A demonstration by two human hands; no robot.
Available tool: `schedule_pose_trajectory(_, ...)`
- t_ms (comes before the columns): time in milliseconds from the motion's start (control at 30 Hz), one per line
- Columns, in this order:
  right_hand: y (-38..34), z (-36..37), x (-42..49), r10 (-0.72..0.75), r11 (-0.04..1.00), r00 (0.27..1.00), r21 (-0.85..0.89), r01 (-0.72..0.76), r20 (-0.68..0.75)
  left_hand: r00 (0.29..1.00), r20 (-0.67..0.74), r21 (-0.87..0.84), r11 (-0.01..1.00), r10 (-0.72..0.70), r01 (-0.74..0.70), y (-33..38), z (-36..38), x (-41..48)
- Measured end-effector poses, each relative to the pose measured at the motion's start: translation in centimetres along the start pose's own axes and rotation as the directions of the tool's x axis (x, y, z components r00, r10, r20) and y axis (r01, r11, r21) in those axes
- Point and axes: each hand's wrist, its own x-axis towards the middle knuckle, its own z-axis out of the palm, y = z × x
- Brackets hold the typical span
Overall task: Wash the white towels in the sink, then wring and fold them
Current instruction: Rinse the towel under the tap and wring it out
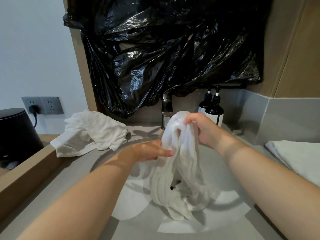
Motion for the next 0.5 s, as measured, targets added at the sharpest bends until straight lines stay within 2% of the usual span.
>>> schedule_pose_trajectory(133,-2.3,1.5,-0.7,-0.089,0.995,0.994,0.027,0.091,-0.069,0.997,-0.002,0.017,0.996,0.083,-0.083,1.2,0.9,-0.3)
schedule_pose_trajectory(200,-3.3,2.5,-0.9,-0.114,0.992,0.99,0.046,0.118,-0.085,0.983,-0.104,0.02,0.989,0.149,-0.148,1.6,1.9,-0.5)
schedule_pose_trajectory(267,-4.2,3.3,-0.9,-0.126,0.987,0.987,0.085,0.135,-0.094,0.94,-0.257,0.025,0.974,0.224,-0.225,2.3,3.5,-1.1)
schedule_pose_trajectory(333,-4.7,4.0,-1.1,-0.119,0.981,0.983,0.135,0.138,-0.138,0.885,-0.381,-0.042,0.952,0.266,-0.304,2.1,4.8,-1.2)
schedule_pose_trajectory(500,-5.1,5.8,-2.0,-0.114,0.947,0.991,0.292,0.131,-0.076,0.749,-0.568,-0.108,0.871,0.342,-0.48,2.6,6.4,-0.9)
